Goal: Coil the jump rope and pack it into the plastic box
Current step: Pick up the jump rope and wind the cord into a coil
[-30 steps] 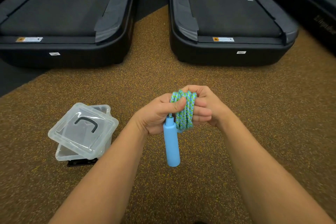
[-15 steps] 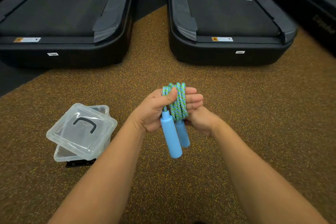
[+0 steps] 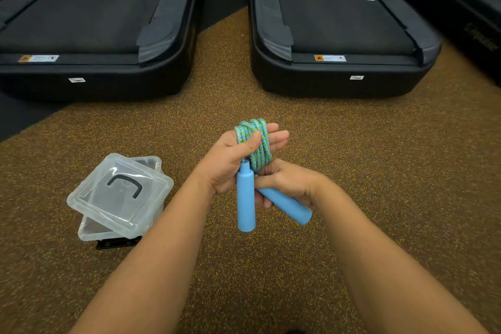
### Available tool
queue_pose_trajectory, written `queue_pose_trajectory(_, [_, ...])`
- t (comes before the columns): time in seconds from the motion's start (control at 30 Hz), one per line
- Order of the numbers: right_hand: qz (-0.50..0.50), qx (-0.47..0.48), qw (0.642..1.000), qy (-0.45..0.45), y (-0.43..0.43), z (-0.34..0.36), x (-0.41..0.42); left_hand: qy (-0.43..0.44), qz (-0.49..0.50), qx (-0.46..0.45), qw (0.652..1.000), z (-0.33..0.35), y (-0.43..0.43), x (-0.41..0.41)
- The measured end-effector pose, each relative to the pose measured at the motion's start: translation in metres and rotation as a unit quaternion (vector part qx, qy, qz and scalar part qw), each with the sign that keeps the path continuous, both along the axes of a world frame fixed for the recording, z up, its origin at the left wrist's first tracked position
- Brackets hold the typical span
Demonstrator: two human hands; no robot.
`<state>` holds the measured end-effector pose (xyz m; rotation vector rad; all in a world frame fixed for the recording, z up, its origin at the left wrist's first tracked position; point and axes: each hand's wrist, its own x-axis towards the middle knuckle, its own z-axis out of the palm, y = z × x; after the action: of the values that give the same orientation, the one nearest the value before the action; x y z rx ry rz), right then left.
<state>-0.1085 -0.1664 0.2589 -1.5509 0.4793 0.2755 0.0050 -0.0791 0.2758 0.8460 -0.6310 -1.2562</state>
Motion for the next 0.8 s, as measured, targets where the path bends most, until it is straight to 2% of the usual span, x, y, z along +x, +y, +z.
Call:
queue_pose_trajectory(0.23, [-0.021,0.047,0.998,-0.031,-0.003,-0.002,-0.001,-0.003,0.042,-0.009,0.999,0.002,-0.004,-0.003])
queue_pose_trajectory(0.4, [-0.079,0.112,0.982,-0.129,0.001,-0.002,0.003,-0.017,0.069,-0.015,0.997,0.007,-0.004,-0.001])
queue_pose_trajectory(0.53, [-0.071,0.075,0.982,-0.161,0.003,0.0,0.002,-0.025,0.075,-0.014,0.997,0.01,-0.002,-0.002])
queue_pose_trajectory(0.63, [-0.09,0.083,0.979,-0.162,0.006,0.001,0.001,-0.036,0.081,-0.012,0.996,0.014,-0.001,-0.002])
queue_pose_trajectory(0.8, [-0.112,0.234,0.954,-0.149,0.001,0.007,0.0,-0.018,0.081,-0.007,0.997,0.015,0.0,-0.001])
